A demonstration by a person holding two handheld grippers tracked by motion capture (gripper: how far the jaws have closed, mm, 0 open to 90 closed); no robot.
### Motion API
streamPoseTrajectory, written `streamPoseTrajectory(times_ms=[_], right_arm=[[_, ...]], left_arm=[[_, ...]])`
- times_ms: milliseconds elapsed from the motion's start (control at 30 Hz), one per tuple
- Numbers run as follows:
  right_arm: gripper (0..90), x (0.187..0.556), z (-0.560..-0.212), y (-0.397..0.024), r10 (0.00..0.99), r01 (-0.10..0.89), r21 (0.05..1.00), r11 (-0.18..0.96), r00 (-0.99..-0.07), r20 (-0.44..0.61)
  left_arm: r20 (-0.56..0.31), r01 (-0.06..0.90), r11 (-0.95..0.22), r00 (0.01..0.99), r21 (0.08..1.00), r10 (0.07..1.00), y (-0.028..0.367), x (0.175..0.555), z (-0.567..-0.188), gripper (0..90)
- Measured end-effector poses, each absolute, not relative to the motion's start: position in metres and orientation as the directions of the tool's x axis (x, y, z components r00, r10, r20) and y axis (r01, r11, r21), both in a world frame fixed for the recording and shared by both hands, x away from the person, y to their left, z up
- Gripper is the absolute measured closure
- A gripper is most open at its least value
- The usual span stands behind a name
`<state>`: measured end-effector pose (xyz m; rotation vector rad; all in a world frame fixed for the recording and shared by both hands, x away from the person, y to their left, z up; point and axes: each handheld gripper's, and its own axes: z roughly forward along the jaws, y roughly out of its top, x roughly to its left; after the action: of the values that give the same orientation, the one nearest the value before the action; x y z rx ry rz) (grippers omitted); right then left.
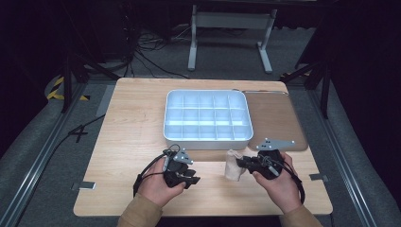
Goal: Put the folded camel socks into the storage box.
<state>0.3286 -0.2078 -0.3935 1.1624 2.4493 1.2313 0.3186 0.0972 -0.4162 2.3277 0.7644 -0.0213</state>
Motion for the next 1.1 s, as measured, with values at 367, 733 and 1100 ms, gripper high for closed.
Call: streamPoseTrajectory(times_ms=[367,733,1100], right_arm=[[79.5,0.354,-0.371,-0.212,0.717,0.547,0.762,0.347,-0.678,0.16],[79.5,0.382,-0.352,-0.212,0.736,0.519,0.773,0.364,-0.67,0.103],[79.3,0.407,-0.342,-0.215,0.757,0.491,0.784,0.381,-0.652,0.041]], left_arm=[[-0.211,0.537,-0.577,0.818,0.615,0.536,0.107,0.32,-0.413,67.6],[-0.21,0.549,-0.562,0.805,0.619,0.555,0.117,0.319,-0.413,67.6],[-0.214,0.568,-0.534,0.784,0.626,0.583,0.129,0.316,-0.411,67.6]])
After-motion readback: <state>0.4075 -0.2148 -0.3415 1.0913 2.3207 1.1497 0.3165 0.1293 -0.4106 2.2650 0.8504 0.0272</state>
